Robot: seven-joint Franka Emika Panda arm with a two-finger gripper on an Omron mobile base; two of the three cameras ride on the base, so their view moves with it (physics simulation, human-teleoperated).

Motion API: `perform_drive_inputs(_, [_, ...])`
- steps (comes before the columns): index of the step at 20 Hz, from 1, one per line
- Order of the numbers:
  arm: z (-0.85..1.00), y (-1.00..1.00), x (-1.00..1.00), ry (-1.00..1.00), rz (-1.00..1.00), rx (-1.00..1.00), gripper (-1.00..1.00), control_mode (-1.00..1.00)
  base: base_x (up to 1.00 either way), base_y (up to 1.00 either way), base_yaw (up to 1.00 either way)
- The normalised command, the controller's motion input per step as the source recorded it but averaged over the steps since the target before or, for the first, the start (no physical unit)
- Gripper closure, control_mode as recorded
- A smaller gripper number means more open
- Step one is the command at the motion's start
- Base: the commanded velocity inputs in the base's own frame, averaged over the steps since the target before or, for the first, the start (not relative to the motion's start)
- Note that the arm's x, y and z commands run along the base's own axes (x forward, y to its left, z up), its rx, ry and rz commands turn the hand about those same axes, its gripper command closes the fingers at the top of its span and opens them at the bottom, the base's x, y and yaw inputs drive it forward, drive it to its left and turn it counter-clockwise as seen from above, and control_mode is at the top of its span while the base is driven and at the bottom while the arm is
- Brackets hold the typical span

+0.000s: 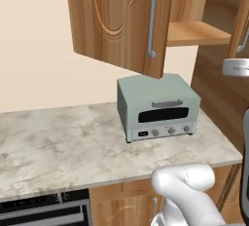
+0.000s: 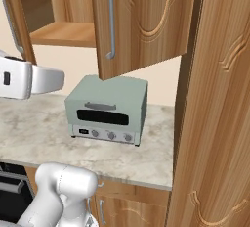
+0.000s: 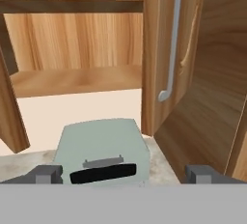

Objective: Close all open cabinet doors.

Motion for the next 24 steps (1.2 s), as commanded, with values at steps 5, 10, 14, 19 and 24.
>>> perform_drive_inputs(5, [0.47, 0.00, -0.24, -0.35, 0.00, 0.03, -1.00, -1.00, 0.00, 0.00, 0.00])
perform_drive_inputs(10, [0.41, 0.06, -0.26, -0.12, 0.00, 0.05, -1.00, -1.00, 0.00, 0.00, 0.00])
perform_drive_inputs(14, [-0.03, 0.26, -0.07, 0.12, 0.00, 0.02, -1.00, -1.00, 0.00, 0.00, 0.00])
perform_drive_inputs(19, [-0.04, 0.51, -0.01, 0.33, 0.00, 0.00, -1.00, -1.00, 0.00, 0.00, 0.00])
perform_drive_inputs(24, [0.00, 0.35, -0.05, 0.19, 0.00, 0.00, -1.00, -1.00, 0.00, 0.00, 0.00])
